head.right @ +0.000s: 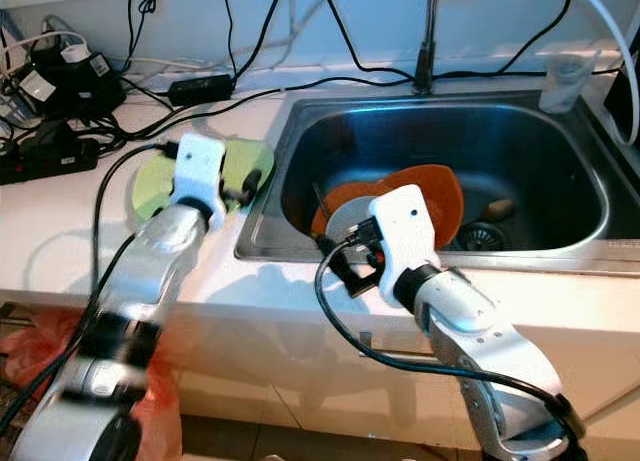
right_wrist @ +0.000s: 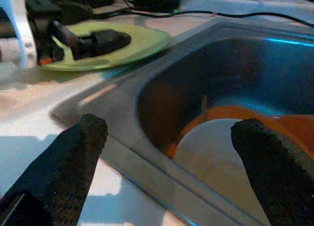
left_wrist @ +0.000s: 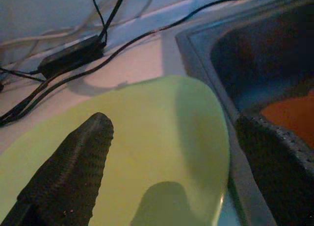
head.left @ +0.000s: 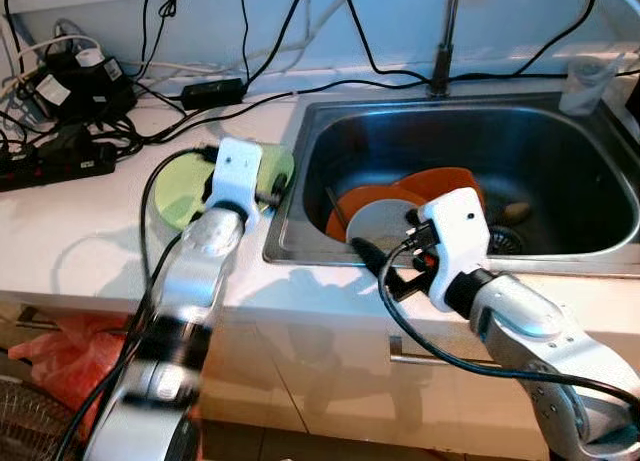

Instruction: Kitchen organization

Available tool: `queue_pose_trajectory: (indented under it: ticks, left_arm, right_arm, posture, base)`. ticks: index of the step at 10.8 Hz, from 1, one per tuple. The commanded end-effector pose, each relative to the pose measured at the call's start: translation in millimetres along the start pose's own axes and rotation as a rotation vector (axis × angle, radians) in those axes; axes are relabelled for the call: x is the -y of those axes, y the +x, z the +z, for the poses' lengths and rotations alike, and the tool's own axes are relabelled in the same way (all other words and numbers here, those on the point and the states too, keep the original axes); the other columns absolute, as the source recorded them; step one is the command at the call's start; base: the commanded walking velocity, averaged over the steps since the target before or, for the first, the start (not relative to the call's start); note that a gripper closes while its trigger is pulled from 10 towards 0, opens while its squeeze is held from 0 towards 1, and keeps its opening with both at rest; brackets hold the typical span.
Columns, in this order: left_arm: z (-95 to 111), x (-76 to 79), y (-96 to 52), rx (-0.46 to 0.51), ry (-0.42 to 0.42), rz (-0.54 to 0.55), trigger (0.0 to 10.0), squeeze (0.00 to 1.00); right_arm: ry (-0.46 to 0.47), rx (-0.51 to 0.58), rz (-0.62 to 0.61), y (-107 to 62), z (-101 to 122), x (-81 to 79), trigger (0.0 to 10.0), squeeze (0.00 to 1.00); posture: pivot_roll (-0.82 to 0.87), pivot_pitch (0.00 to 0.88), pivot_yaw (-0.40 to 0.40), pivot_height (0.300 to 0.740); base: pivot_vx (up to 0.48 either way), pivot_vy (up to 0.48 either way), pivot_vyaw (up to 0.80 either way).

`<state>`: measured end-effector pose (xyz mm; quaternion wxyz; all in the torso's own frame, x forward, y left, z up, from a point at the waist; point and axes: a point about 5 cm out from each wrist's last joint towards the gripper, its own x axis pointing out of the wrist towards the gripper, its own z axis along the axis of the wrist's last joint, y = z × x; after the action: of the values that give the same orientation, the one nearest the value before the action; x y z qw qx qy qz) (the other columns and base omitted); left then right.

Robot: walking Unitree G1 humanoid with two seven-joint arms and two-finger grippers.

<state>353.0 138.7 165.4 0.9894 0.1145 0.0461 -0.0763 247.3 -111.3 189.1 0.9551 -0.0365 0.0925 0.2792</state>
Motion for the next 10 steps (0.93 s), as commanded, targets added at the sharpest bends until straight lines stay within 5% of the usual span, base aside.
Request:
queue_pose_trajectory:
  ticks: [1, 7, 10]
  left_arm:
    - [-4, -4.2, -7.6, -0.022, 0.046, -0.008, 10.0, 0.00]
    - [-13, -18.2, -37.3, -0.063, 0.309, -0.122, 10.0, 0.00]
    - [-7, 2.7, -36.6, -0.040, 0.318, -0.256, 10.0, 0.00]
  right_arm:
    - [0.027, 0.029, 0.048, 1.6, 5, -3.3, 10.0, 0.00]
    - [0.028, 0.044, 0.146, 14.3, 7, -10.8, 10.0, 0.00]
    - [0.044, 0.057, 0.182, 14.7, 9, -15.2, 10.0, 0.00]
  posture:
    - [-0.10, 0.000, 0.118, 0.740]
    - [-0.01, 0.000, 0.082, 0.740]
    - [-0.02, 0.000, 0.098, 0.740]
  base:
    - [0.000, 0.000, 0.00]
    - [0.000, 0.000, 0.00]
    - [0.000, 0.000, 0.00]
